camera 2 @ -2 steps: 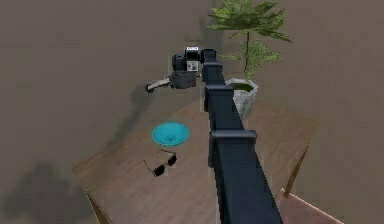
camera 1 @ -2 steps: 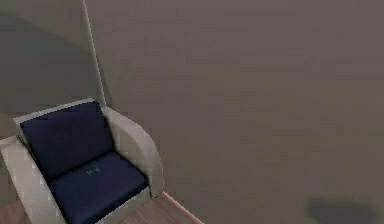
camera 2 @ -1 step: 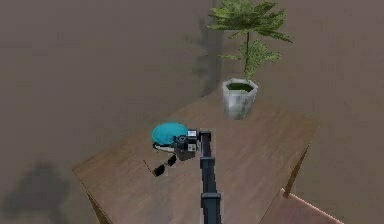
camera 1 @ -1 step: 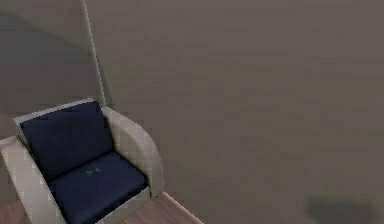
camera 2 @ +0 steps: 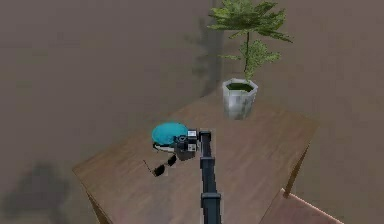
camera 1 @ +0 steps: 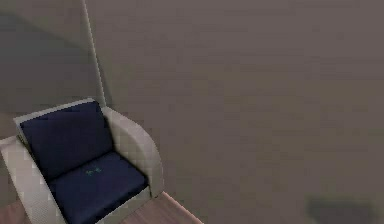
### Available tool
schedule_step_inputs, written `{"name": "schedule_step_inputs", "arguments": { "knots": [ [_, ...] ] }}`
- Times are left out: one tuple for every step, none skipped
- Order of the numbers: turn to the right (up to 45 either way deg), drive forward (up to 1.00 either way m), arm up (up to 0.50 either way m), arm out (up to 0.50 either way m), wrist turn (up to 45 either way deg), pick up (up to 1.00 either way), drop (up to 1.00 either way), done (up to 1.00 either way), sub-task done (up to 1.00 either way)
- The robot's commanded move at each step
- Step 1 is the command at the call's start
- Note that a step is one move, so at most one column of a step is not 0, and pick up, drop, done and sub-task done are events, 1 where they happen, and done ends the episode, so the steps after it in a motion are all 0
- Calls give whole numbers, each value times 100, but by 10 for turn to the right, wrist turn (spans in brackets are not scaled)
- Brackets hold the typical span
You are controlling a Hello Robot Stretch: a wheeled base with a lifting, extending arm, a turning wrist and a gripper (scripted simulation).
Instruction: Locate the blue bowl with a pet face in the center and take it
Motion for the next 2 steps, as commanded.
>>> {"name": "schedule_step_inputs", "arguments": {
  "knots": [
    [0, 0, 10, 0, 0, 0, 0, 0, 0],
    [0, 0, 0, 0, 0, 0, 0, 100, 0]
  ]
}}
